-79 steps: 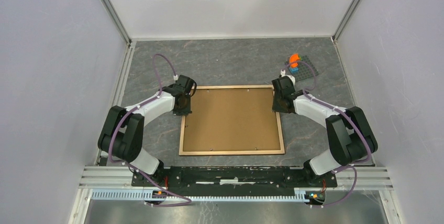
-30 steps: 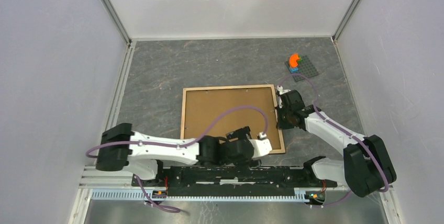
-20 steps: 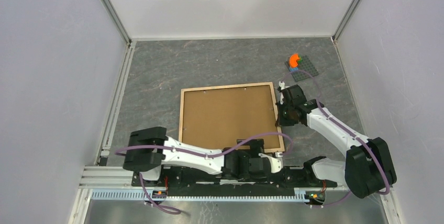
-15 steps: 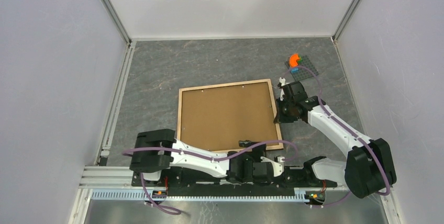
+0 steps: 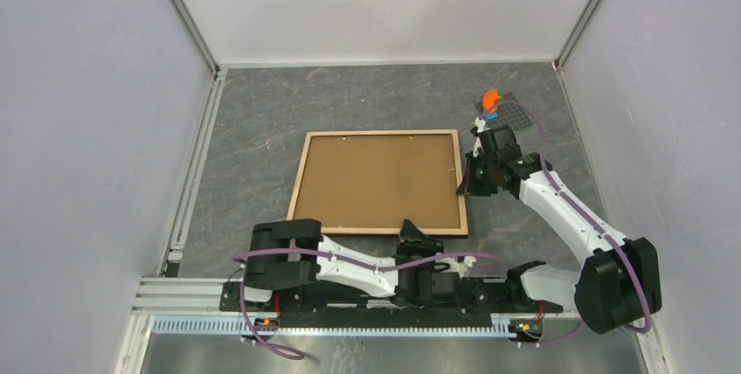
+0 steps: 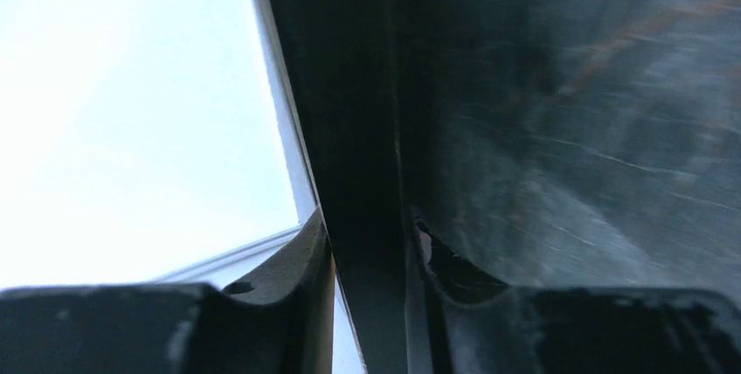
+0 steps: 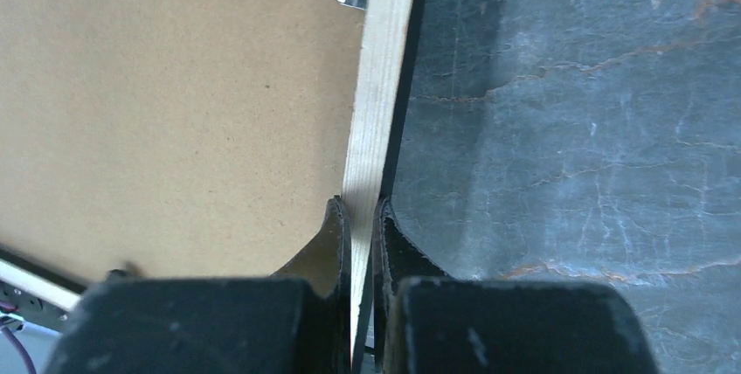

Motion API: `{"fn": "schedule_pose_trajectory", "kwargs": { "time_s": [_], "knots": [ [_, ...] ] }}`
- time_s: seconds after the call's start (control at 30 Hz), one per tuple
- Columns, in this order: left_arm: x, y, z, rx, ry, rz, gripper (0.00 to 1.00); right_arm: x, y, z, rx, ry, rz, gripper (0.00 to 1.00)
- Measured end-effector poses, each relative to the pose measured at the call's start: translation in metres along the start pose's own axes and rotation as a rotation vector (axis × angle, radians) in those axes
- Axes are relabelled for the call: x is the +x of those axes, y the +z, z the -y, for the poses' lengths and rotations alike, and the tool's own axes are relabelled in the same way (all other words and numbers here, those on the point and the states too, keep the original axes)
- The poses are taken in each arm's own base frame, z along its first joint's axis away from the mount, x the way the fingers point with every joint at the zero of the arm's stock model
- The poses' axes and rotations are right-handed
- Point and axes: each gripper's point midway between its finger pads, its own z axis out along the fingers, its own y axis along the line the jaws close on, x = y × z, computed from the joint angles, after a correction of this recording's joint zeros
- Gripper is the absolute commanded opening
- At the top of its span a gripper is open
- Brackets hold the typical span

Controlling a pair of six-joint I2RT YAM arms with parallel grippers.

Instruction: Put the photo into the frame

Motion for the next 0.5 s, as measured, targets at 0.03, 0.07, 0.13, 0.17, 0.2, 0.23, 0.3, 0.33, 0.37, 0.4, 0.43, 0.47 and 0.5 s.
{"fn": "schedule_pose_trajectory", "kwargs": {
  "time_s": [0.03,0.07,0.13,0.17,0.2,0.23,0.3,0.33,0.37,0.4,0.43,0.47,0.5],
  "knots": [
    [0.002,0.001,-0.008,-0.025,-0.02,-0.008,0.21,-0.002,-0.001,0.002,0.008,0.001,0.008,0.03],
    [0.004,0.001,-0.017,-0.045,-0.039,-0.015,0.19,-0.003,-0.003,0.004,0.017,0.002,0.012,0.14],
    [0.008,0.0,-0.033,-0.056,-0.057,-0.019,0.06,-0.011,-0.011,0.002,0.023,-0.004,0.029,0.4],
    [0.009,-0.002,-0.044,-0.063,-0.08,-0.015,0.03,-0.02,-0.018,-0.002,0.015,-0.015,0.048,0.51],
    [0.011,-0.004,-0.054,-0.07,-0.101,-0.011,0.02,-0.032,-0.027,-0.007,0.01,-0.042,0.076,0.59],
    [0.013,-0.007,-0.067,-0.08,-0.126,-0.004,0.02,-0.046,-0.038,-0.012,0.006,-0.062,0.116,0.64],
    [0.018,-0.014,-0.093,-0.1,-0.166,0.009,0.02,-0.088,-0.072,-0.025,0.002,-0.113,0.243,0.8],
    [0.022,-0.018,-0.109,-0.111,-0.189,0.016,0.02,-0.109,-0.093,-0.029,0.009,-0.129,0.315,0.84],
    [0.026,-0.022,-0.125,-0.118,-0.214,0.028,0.02,-0.128,-0.113,-0.034,0.012,-0.138,0.386,0.85],
    [0.03,-0.026,-0.141,-0.122,-0.246,0.04,0.02,-0.149,-0.14,-0.04,0.018,-0.154,0.474,0.86],
    [0.033,-0.029,-0.156,-0.128,-0.289,0.055,0.02,-0.163,-0.163,-0.044,0.022,-0.163,0.545,0.86],
    [0.035,-0.031,-0.17,-0.132,-0.333,0.067,0.02,-0.177,-0.191,-0.047,0.031,-0.168,0.625,0.86],
    [0.04,-0.033,-0.187,-0.14,-0.388,0.081,0.02,-0.186,-0.214,-0.05,0.035,-0.171,0.689,0.86]
  ]
}}
